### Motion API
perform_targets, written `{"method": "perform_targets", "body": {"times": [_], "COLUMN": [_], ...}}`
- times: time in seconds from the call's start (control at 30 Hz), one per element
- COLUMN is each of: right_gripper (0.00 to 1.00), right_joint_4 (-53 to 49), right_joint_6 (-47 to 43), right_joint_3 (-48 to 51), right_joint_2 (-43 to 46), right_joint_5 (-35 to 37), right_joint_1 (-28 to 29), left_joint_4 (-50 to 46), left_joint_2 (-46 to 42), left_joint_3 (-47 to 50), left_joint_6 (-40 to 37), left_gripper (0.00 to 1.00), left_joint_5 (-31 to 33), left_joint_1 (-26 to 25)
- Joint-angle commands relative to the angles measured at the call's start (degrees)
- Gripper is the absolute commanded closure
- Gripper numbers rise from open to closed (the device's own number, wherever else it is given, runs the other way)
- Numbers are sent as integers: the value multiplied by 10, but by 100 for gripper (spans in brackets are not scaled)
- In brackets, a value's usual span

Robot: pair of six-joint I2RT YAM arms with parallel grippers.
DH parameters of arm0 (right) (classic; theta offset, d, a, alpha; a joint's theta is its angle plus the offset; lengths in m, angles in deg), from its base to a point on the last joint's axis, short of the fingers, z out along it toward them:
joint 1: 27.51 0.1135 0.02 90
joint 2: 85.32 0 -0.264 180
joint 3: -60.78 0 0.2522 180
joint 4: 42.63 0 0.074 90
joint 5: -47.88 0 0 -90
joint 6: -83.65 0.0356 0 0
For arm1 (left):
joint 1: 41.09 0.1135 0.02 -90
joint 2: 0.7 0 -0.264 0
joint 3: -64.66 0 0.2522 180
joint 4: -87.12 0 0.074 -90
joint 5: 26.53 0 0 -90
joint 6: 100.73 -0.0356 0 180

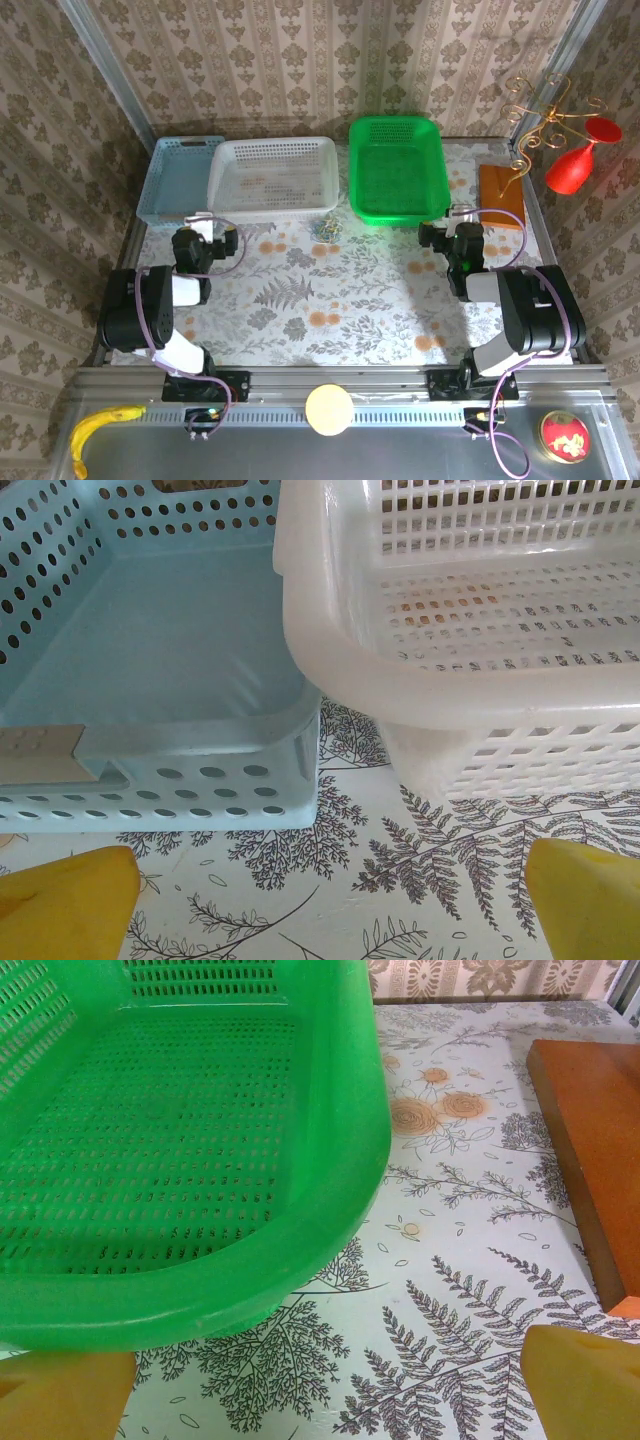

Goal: Untangle the cables

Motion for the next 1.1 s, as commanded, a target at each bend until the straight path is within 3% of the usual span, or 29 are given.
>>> {"method": "perform_targets", "body": {"times": [0.0, 1.07], "right_gripper": [0, 0], "right_joint_4": [12, 7], "right_joint_6": [-1, 2], "right_joint_3": [-6, -9], "right_joint_2": [1, 0], "right_joint_5": [-2, -12], "right_joint_1": [3, -1], "left_joint_4": [3, 2], "left_joint_2": [-3, -3], "left_joint_3": [-13, -13], "left_joint_6": [-10, -10], "left_gripper": [0, 0], "left_joint_5": [1, 26], "left_joint_1": [-4, -10]}}
